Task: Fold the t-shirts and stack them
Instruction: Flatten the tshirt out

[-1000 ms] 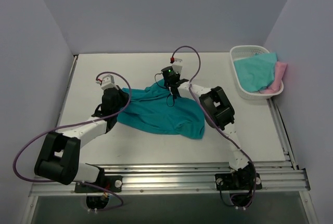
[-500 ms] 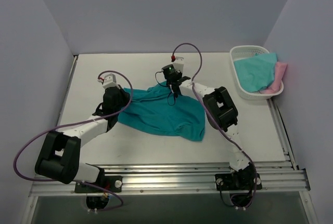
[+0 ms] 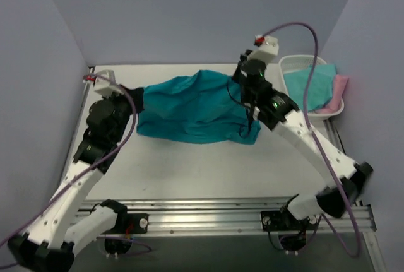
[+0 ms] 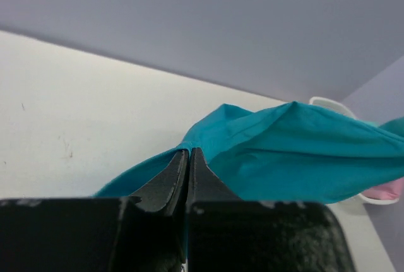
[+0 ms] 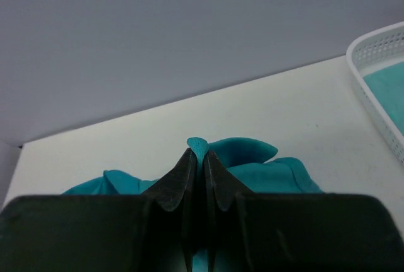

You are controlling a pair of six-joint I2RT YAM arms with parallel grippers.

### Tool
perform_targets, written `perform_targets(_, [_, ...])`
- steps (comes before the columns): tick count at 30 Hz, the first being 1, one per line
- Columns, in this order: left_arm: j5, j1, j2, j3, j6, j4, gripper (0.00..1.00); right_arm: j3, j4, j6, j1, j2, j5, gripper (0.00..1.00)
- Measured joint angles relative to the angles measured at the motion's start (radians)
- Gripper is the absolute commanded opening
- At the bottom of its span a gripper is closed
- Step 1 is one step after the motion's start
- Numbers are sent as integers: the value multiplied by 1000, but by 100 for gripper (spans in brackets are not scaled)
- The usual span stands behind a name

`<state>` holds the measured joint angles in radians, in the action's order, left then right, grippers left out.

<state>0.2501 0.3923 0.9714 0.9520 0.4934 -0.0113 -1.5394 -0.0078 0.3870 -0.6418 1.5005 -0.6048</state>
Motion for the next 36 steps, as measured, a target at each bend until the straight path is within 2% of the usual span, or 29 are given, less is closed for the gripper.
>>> perform_targets(2, [9, 23, -133, 26, -5, -80, 2, 94, -9, 3, -57, -182, -43, 0])
perform_targets(6, [20, 41, -353, 103, -8, -224, 2, 175, -77, 10, -165, -439, -89, 0])
perform_targets(10, [34, 41, -510, 200, -8, -324, 2, 179, -148, 18, -190, -618, -108, 0])
perform_targets(13, [34, 41, -548, 275, -8, -369, 2, 139, -198, 22, -190, -703, -114, 0])
perform_targets(17, [7, 41, -543, 333, -9, -415, 2, 54, -239, 9, -190, -732, -110, 0])
perform_targets(24, [-38, 41, -500, 445, -33, -489, 2, -119, -298, -39, -158, -682, -27, 0])
perform_targets(36, [-180, -19, -480, 570, -39, -493, 2, -280, -381, -40, 126, -635, 360, 0])
